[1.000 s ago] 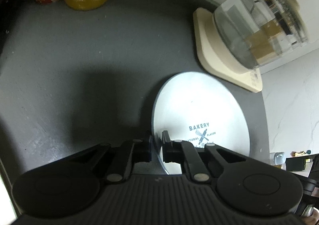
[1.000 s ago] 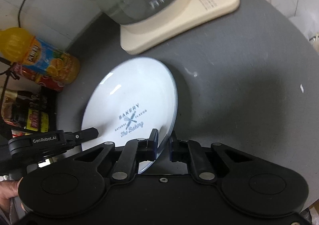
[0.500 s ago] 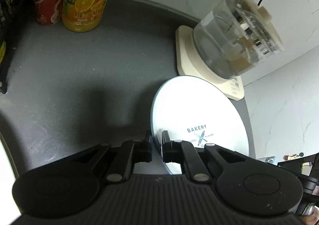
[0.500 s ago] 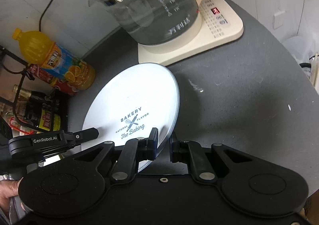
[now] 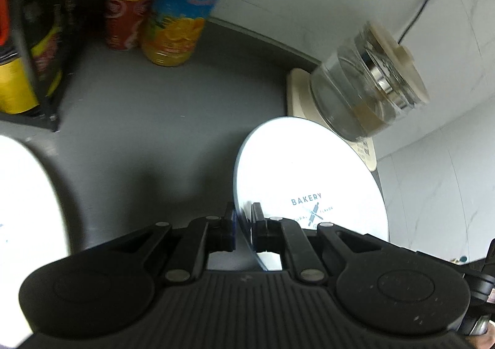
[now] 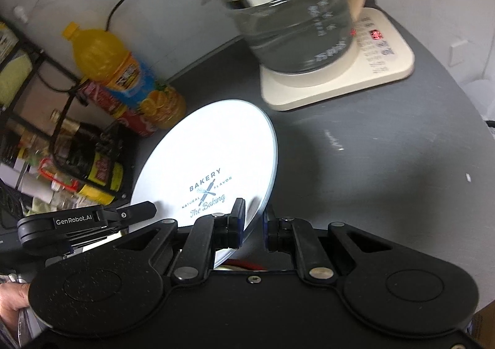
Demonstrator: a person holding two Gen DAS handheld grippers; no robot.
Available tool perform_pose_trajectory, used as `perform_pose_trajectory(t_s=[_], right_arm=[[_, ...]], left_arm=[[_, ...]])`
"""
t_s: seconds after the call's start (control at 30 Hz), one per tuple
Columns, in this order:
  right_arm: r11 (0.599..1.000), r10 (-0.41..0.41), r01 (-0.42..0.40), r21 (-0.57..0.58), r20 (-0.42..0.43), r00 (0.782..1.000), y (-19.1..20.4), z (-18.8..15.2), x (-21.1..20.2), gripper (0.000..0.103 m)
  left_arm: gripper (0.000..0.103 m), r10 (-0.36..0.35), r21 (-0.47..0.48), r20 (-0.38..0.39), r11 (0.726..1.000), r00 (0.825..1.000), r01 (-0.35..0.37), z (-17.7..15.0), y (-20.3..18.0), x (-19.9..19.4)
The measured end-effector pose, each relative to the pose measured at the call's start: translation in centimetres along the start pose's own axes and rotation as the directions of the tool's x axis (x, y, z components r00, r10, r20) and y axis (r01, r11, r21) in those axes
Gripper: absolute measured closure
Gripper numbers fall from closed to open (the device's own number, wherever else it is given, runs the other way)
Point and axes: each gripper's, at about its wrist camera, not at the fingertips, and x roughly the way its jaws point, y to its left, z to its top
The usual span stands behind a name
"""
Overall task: Organize plates and bowls
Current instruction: 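Carry the 'BAKERY' plate with both grippers and lower it onto the plate stack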
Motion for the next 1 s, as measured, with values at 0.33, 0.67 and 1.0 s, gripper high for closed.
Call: perform_pose_trajectory(t_s=[0.33, 0.67, 1.0], right_arm=[[0.992, 0.060, -0.066, -0.104, -0.059, 0.996, 5.5, -0.5, 2.2, 0.092], [0.969, 0.121, -0.150, -0.198, -0.151, 0.981, 11.5, -1.7, 5.5, 0.091], [0.945, 0.141, -0.197, -0.261, -0.219, 0.966, 15.5, -3.1, 7.9, 0.091]], left_arm=[[0.096, 0.062, -0.112, 0.072, 0.992, 0.995, -0.054, -1.3, 5.4, -4.2], [0.096, 0.147, -0.237, 0.114, 0.965, 0.983, -0.117, -2.5, 11.2, -8.0], [0.096, 0.202, -0.314, 0.125, 0.937, 0.971, -0.154, -3.7, 15.3, -10.2]])
